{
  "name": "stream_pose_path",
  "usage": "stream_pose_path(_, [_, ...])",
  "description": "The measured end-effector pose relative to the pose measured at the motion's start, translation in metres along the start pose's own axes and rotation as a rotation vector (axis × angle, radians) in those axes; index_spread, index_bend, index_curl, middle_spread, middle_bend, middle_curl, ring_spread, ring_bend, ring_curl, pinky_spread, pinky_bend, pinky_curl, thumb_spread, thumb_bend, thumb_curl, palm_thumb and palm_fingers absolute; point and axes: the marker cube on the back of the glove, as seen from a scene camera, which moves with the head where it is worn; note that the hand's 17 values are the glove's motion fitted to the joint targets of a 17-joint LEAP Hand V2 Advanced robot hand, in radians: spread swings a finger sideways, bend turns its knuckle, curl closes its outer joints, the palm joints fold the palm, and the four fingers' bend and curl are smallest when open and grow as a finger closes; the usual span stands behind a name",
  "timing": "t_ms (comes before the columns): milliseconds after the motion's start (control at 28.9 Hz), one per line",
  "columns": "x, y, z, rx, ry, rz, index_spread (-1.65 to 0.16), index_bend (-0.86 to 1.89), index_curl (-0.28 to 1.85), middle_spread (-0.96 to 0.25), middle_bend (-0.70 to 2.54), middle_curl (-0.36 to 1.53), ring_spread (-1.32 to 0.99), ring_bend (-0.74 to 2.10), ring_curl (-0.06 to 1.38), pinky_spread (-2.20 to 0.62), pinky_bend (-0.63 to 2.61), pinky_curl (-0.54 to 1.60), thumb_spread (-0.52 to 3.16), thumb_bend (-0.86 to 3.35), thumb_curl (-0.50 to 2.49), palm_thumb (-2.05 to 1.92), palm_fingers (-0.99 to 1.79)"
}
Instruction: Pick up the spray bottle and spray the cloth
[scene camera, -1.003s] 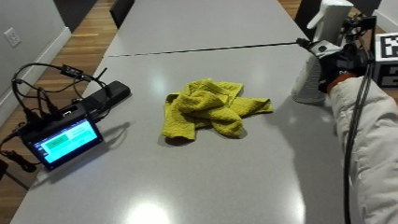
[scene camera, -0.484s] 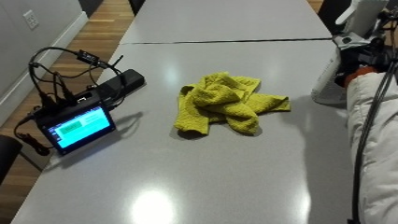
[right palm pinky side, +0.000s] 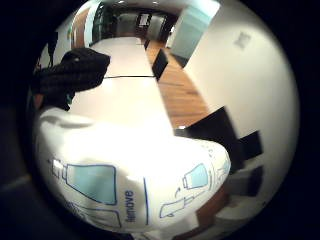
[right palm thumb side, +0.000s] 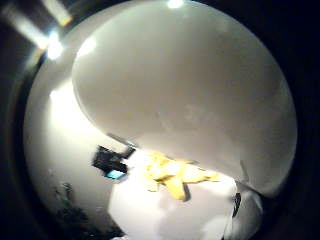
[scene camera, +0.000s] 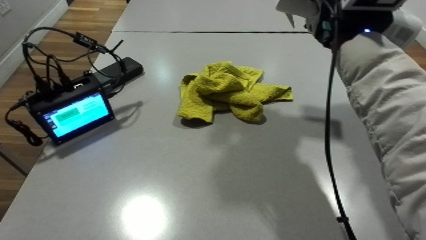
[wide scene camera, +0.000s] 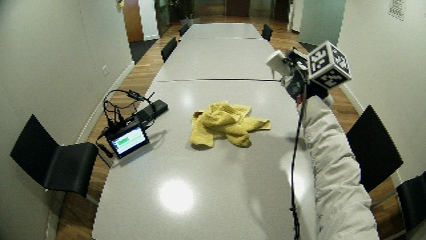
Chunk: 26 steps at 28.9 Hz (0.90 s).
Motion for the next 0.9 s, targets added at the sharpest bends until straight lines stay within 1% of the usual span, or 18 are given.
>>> stream_pose_path(104, [-0.036,-0.008,-0.01,0.025,0.298,-0.15,-0.27,0.16,0.44,-0.13,0.46,0.49,-0.17,0.56,0.46,-0.2,0.35,0.4,0.3,0.03,0.6,1.22,1.13])
stream_pose_path(173, [-0.057,-0.011,-0.013,0.041,0.435,-0.23,-0.27,0.16,0.45,-0.13,0.46,0.5,-0.17,0.55,0.46,-0.2,0.35,0.4,0.28,0.02,0.61,1.22,1.13])
stream_pose_path(277, [-0.076,-0.01,-0.01,0.043,0.552,-0.302,-0.27,0.16,0.45,-0.13,0.45,0.5,-0.18,0.55,0.47,-0.21,0.35,0.41,0.27,0.01,0.62,1.23,1.14])
stream_pose_path(415, [-0.087,-0.003,0.005,0.011,0.636,-0.365,-0.27,0.16,0.46,-0.13,0.45,0.51,-0.18,0.54,0.47,-0.22,0.35,0.41,0.25,-0.01,0.64,1.23,1.15])
stream_pose_path(553, [-0.091,0.005,0.022,-0.024,0.671,-0.398,-0.27,0.16,0.47,-0.13,0.44,0.52,-0.18,0.54,0.48,-0.23,0.35,0.42,0.23,-0.02,0.65,1.22,1.16])
stream_pose_path(761, [-0.1,0.007,0.031,-0.019,0.67,-0.413,-0.27,0.17,0.48,-0.13,0.44,0.53,-0.18,0.53,0.49,-0.24,0.34,0.43,0.21,-0.02,0.67,1.21,1.17])
stream_pose_path(830, [-0.102,0.008,0.03,-0.006,0.589,-0.387,-0.27,0.17,0.48,-0.13,0.44,0.53,-0.18,0.53,0.49,-0.25,0.34,0.43,0.21,-0.03,0.67,1.21,1.17])
stream_pose_path(899, [-0.105,0.011,0.026,0.006,0.397,-0.327,-0.27,0.15,0.47,-0.14,0.43,0.53,-0.18,0.52,0.48,-0.25,0.35,0.43,0.22,-0.03,0.67,1.2,1.14])
